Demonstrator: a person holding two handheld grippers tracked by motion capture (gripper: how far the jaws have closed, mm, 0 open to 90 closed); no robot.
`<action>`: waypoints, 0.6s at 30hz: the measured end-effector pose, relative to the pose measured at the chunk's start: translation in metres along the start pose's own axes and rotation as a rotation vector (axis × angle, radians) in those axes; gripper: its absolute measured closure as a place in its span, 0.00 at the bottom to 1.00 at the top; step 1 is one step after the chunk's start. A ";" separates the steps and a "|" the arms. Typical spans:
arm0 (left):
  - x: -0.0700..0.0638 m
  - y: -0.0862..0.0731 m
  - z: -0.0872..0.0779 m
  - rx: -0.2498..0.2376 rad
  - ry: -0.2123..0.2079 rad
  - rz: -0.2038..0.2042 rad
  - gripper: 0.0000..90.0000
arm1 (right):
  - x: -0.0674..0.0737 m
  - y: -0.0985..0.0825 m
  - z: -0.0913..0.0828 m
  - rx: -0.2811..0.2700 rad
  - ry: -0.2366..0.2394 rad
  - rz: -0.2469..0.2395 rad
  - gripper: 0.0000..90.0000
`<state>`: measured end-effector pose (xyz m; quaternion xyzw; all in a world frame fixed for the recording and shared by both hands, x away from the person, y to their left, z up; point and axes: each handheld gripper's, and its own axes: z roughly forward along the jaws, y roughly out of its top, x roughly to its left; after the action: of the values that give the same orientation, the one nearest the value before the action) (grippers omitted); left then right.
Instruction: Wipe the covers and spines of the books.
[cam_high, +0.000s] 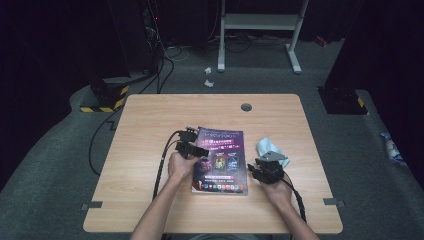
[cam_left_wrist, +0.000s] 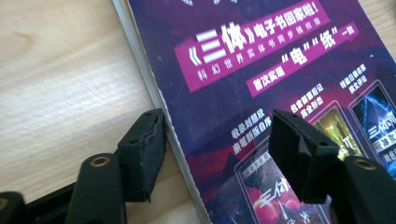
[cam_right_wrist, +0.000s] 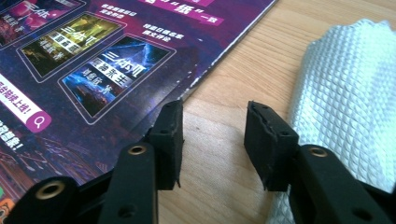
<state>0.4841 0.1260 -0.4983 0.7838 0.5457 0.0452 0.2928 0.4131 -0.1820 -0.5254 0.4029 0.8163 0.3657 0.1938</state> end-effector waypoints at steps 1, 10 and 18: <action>-0.001 0.000 0.000 0.001 0.004 0.000 0.41 | 0.000 0.001 0.001 0.002 0.001 -0.005 0.65; -0.004 0.001 -0.005 -0.005 0.005 0.001 0.43 | 0.005 0.009 0.004 0.037 0.021 -0.025 0.69; -0.007 0.002 -0.016 -0.032 -0.027 0.010 0.45 | 0.004 0.012 0.004 0.061 0.033 -0.034 0.70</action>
<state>0.4764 0.1254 -0.4826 0.7823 0.5370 0.0448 0.3125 0.4193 -0.1719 -0.5194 0.3887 0.8368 0.3439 0.1743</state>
